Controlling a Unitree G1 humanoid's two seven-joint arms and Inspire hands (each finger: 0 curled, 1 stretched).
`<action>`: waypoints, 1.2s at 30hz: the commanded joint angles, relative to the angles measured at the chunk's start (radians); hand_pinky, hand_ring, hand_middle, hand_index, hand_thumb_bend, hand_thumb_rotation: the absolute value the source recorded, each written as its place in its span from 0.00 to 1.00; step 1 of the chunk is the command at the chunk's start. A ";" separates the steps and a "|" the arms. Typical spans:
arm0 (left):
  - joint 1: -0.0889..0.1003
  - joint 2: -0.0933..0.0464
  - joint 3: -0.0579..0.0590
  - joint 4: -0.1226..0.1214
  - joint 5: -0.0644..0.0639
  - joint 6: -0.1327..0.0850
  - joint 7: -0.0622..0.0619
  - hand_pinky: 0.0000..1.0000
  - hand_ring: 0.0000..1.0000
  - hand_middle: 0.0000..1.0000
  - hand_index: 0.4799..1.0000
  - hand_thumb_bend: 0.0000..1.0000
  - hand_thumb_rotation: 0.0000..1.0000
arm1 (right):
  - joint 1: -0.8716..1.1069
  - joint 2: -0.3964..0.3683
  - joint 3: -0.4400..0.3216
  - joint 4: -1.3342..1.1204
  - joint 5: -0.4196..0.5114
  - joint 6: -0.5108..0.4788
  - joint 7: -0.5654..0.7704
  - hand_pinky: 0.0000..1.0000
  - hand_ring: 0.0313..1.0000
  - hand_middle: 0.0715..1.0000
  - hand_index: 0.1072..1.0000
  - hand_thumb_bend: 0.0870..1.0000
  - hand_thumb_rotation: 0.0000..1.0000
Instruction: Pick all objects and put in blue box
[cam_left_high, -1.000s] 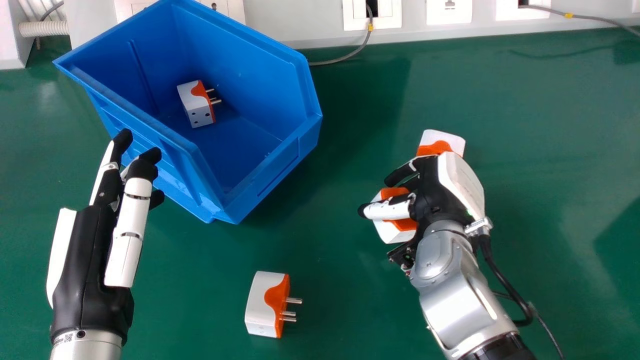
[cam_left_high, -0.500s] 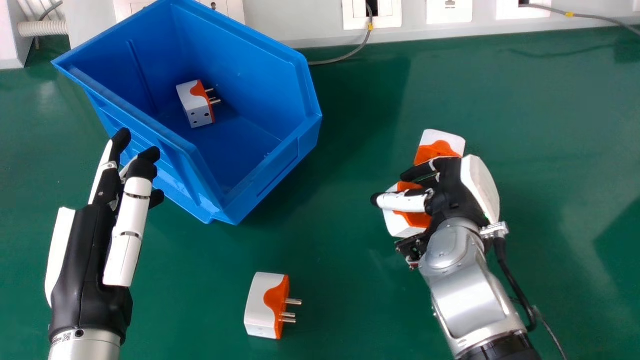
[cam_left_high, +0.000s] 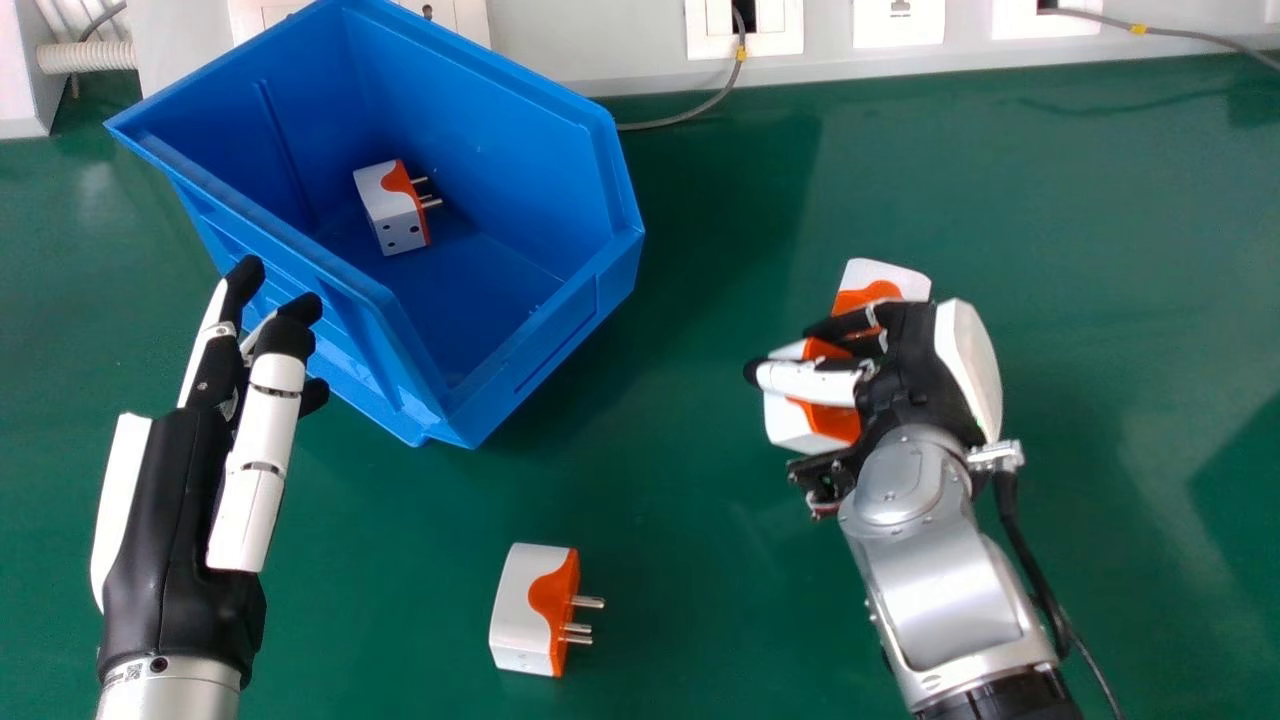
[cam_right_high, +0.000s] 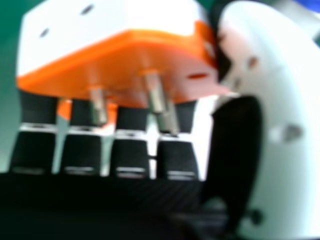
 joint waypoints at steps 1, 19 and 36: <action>-0.002 0.010 0.005 -0.022 0.003 -0.018 -0.001 0.85 0.91 0.90 0.92 0.47 0.92 | 0.011 -0.004 0.023 -0.053 -0.014 -0.008 0.005 0.35 0.42 0.51 0.42 0.45 0.00; -0.017 0.021 0.013 0.006 -0.001 -0.035 -0.007 0.85 0.91 0.90 0.92 0.47 0.92 | 0.021 -0.030 0.082 -0.212 -0.012 -0.011 0.064 0.35 0.41 0.48 0.46 0.45 0.00; -0.014 0.005 -0.006 0.010 0.018 -0.043 0.008 0.84 0.90 0.89 0.90 0.47 0.91 | -0.023 -0.001 0.114 -0.285 -0.008 -0.027 0.123 0.35 0.40 0.49 0.45 0.45 0.00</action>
